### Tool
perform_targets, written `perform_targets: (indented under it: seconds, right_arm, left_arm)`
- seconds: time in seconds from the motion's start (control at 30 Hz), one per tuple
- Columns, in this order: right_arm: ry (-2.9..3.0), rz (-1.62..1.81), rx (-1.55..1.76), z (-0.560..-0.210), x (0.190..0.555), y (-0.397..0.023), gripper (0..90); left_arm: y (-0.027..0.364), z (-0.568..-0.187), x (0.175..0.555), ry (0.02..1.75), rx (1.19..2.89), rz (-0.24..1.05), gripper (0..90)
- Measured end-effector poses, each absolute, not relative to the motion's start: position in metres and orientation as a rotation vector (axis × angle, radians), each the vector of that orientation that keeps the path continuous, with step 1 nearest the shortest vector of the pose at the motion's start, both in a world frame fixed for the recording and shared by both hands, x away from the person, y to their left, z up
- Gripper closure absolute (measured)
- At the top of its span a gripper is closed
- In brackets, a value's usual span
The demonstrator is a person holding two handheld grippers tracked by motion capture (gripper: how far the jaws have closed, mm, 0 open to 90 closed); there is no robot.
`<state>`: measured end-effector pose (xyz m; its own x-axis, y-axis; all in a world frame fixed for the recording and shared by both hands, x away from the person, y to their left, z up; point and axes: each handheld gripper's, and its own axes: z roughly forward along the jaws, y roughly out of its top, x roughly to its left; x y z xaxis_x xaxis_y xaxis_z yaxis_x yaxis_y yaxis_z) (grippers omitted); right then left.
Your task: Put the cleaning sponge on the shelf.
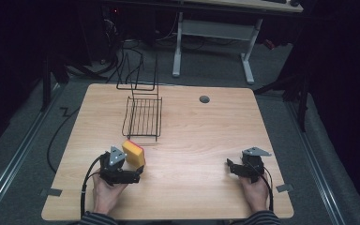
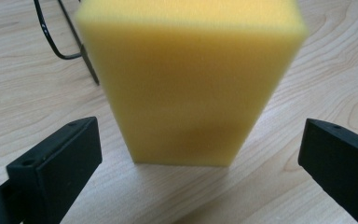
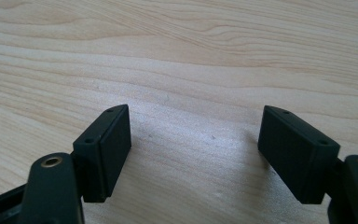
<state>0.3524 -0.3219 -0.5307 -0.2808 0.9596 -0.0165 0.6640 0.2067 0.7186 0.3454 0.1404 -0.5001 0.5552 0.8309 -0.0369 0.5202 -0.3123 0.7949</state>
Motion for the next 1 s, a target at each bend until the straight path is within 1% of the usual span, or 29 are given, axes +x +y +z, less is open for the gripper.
perform_targets:
  seconds: [0.27,0.57,0.73,0.77,0.83,0.87,0.9,1.0]
  right_arm:
    - [2.02,0.842,1.507,-0.531,0.352,-0.322,25.8]
    - [2.022,0.842,1.504,-0.531,0.352,-0.322,25.7]
    - [2.022,0.842,1.504,-0.531,0.352,-0.322,25.7]
    - [2.022,0.842,1.504,-0.531,0.352,-0.322,25.8]
    - [2.022,0.842,1.504,-0.531,0.352,-0.322,25.7]
    - [2.022,0.842,1.504,-0.531,0.352,-0.322,25.7]
    - [2.022,0.842,1.503,-0.531,0.352,-0.322,25.7]
    - [2.022,0.842,1.503,-0.531,0.352,-0.322,25.7]
  left_arm:
    - [0.134,-0.498,0.355,1.093,1.99,0.516,0.0]
    - [0.13,-0.505,0.367,1.118,1.998,0.498,0.5]
    - [0.13,-0.507,0.369,1.112,1.991,0.499,4.8]
    - [0.13,-0.507,0.369,1.112,1.989,0.499,6.3]
    - [0.13,-0.508,0.369,1.109,1.992,0.495,12.4]
    - [0.13,-0.508,0.37,1.105,1.998,0.495,12.4]
    - [0.13,-0.509,0.37,1.099,2.0,0.496,15.7]
    - [0.129,-0.51,0.369,1.088,2.011,0.496,18.3]
